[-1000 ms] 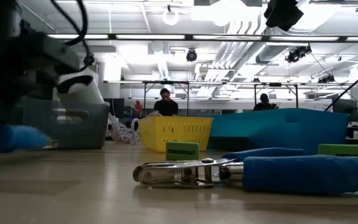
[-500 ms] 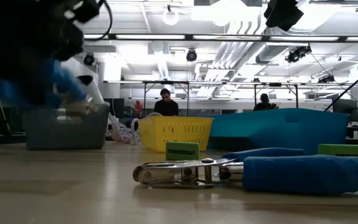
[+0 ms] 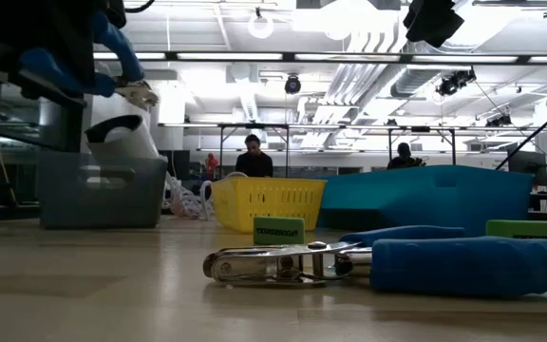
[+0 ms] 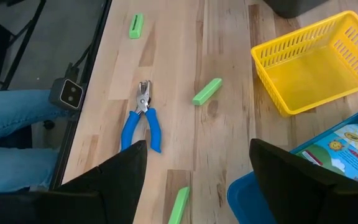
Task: Pick & Place School Supplies
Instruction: Put the blue hole puncher into the transparent black bin
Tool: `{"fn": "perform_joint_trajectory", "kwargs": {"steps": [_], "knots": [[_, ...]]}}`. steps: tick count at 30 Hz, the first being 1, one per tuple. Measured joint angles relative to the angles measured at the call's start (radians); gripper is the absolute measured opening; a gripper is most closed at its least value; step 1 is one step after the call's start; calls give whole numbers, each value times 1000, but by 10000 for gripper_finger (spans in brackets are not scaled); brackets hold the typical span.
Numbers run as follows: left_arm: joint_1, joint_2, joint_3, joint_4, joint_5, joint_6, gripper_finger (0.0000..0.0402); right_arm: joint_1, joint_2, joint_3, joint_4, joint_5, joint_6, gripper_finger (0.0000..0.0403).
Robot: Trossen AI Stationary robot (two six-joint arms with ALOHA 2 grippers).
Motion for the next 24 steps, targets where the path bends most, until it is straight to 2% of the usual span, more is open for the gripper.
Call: {"fn": "perform_joint_trajectory", "kwargs": {"steps": [10,16,24], "knots": [[140,-132,1,-206,-29,27,48,0,0,0,0,0,20,275],[252,-136,2,-287,-16,116,48,0,0,0,-1,0,22,275],[401,-134,2,-298,-12,243,49,0,0,0,-1,0,22,275]]}}
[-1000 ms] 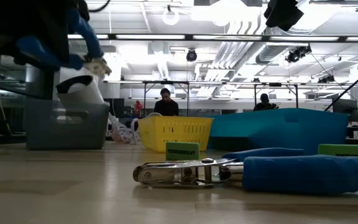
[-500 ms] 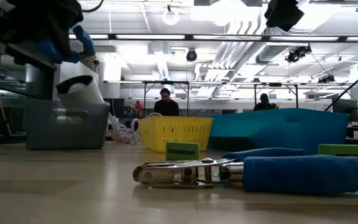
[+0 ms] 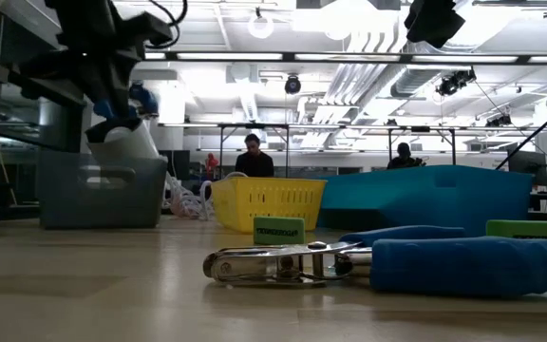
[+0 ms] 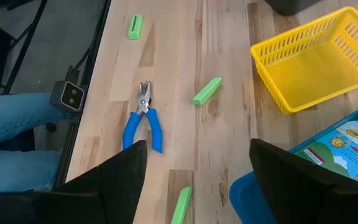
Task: Pick & Place School Supplies
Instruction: Put the blue hole puncher into the transparent black bin
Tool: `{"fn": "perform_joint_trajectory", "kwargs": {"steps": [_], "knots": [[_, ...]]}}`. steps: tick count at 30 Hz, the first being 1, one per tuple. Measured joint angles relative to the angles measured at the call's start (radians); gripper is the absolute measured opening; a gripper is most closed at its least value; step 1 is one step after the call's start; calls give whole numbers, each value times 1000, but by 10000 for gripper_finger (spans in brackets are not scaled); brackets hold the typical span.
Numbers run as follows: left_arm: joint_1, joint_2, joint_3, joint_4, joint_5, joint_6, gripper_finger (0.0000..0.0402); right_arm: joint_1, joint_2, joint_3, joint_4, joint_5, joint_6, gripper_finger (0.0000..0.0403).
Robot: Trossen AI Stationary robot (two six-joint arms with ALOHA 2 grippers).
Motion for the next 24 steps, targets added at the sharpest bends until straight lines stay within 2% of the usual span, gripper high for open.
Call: {"fn": "perform_joint_trajectory", "kwargs": {"steps": [6,13,24], "knots": [[109,0,0,-42,2,-1,52,0,0,0,0,0,0,275],[224,0,0,-144,76,19,52,0,0,0,0,8,0,275],[246,0,-27,-127,84,64,53,0,0,0,0,8,0,275]]}}
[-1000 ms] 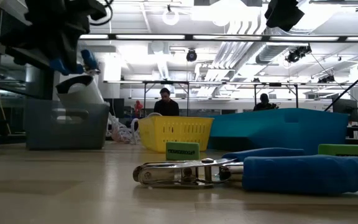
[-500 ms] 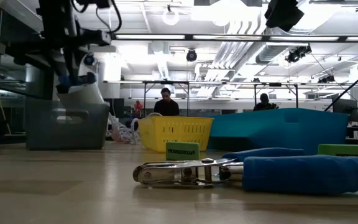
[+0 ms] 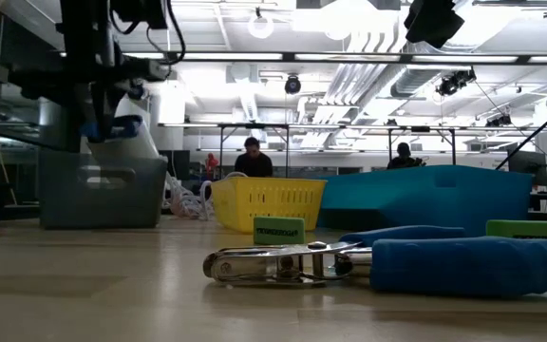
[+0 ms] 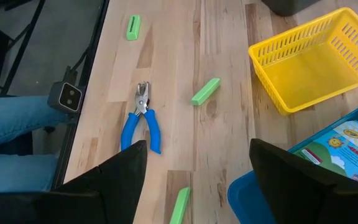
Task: Pick & Place School Supplies
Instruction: Put the blue hole puncher into the transparent black bin
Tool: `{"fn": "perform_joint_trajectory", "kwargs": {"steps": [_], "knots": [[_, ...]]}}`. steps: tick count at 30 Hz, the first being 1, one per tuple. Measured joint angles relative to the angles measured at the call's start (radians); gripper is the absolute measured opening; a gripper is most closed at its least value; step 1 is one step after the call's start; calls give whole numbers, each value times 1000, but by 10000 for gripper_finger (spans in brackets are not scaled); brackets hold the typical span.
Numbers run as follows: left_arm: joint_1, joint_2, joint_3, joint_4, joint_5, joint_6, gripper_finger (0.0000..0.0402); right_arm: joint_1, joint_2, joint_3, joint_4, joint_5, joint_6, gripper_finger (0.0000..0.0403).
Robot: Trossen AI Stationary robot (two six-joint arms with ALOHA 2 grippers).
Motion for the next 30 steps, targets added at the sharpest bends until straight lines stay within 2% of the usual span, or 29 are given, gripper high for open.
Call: {"fn": "perform_joint_trajectory", "kwargs": {"steps": [10,15,21,30], "knots": [[15,1,-157,158,11,42,53,0,0,0,0,0,1,275],[70,0,-230,260,65,86,53,0,0,0,0,0,8,275],[113,0,-285,284,101,87,53,0,0,0,0,0,8,275],[119,0,-358,403,118,80,53,0,0,0,1,0,8,275]]}}
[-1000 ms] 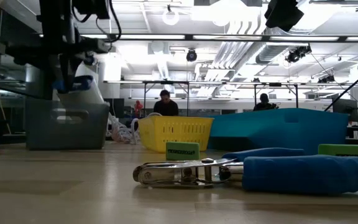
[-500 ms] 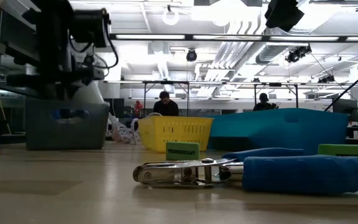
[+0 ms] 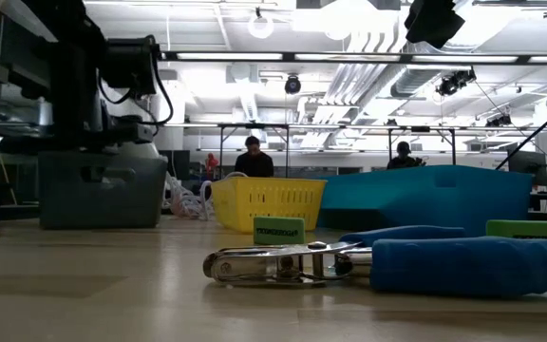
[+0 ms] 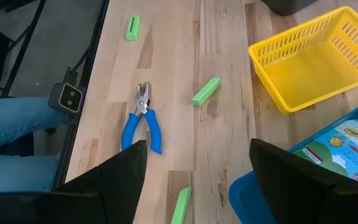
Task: Pick & Place School Supplies
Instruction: Put the blue hole puncher into the transparent black bin
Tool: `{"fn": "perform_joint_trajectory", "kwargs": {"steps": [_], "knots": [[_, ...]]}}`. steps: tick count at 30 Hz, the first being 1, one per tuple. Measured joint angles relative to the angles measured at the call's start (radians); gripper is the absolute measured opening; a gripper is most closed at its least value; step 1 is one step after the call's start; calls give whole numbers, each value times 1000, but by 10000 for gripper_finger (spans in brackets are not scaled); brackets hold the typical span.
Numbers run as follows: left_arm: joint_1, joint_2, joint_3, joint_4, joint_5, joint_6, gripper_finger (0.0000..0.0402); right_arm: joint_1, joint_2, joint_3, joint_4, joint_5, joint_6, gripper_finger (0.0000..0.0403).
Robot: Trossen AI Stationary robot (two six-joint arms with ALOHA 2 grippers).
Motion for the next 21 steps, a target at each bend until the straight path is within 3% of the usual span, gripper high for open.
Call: {"fn": "perform_joint_trajectory", "kwargs": {"steps": [21], "knots": [[0,0,-9,11,22,21,54,0,0,0,0,0,22,275]]}}
